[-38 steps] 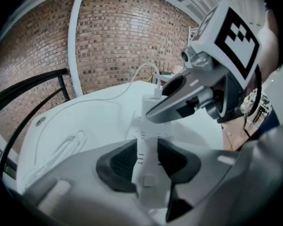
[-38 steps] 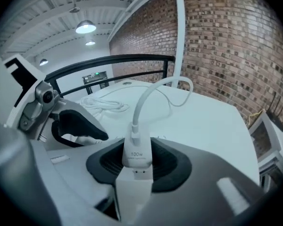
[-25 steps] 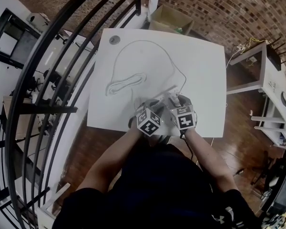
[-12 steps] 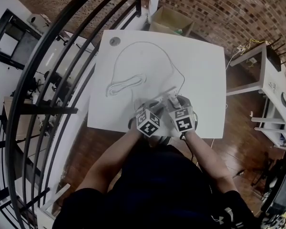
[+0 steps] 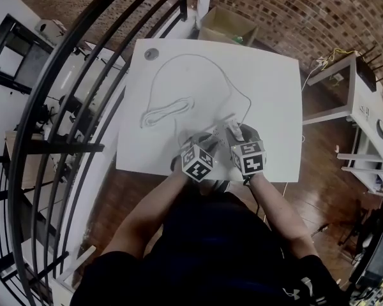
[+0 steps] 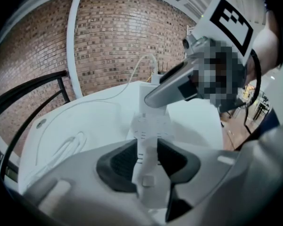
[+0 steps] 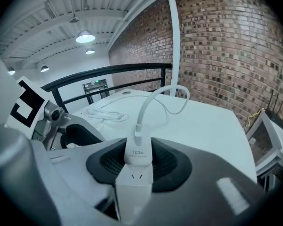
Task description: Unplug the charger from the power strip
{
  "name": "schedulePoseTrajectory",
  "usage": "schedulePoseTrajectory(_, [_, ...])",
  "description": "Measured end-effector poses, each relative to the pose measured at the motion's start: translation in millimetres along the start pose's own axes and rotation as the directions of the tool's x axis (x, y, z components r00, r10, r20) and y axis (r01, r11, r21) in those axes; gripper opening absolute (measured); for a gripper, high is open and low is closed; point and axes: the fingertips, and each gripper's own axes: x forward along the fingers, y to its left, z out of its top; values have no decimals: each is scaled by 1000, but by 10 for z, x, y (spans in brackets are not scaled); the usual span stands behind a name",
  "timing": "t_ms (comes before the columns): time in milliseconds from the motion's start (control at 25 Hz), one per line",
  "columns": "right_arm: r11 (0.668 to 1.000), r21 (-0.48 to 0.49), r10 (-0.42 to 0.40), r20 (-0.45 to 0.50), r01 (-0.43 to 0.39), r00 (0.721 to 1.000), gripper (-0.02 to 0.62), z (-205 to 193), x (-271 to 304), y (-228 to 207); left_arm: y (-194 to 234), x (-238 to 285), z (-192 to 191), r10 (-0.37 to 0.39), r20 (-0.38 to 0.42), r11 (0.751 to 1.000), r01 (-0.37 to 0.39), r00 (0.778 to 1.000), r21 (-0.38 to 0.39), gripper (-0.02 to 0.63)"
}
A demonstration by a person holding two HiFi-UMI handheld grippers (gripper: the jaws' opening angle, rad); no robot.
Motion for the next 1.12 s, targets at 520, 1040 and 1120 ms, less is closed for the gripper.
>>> schedulePoseTrajectory(520, [979,201,35,51,-45,998,143,-88,-434,-315,6,-60,-38,24,-27,1000,-24,999,7,126])
schedulePoseTrajectory(1040, [717,654,184,153,-239,971,144,-639,-786,-588,-272,-781,127,33,106,990,-17,994,-140,94])
schedulePoseTrajectory(1120, [673,702,200,132,-234,971,144,-802,-743,-608,-331,-814,95,26,96,987,-10,995,-158,93])
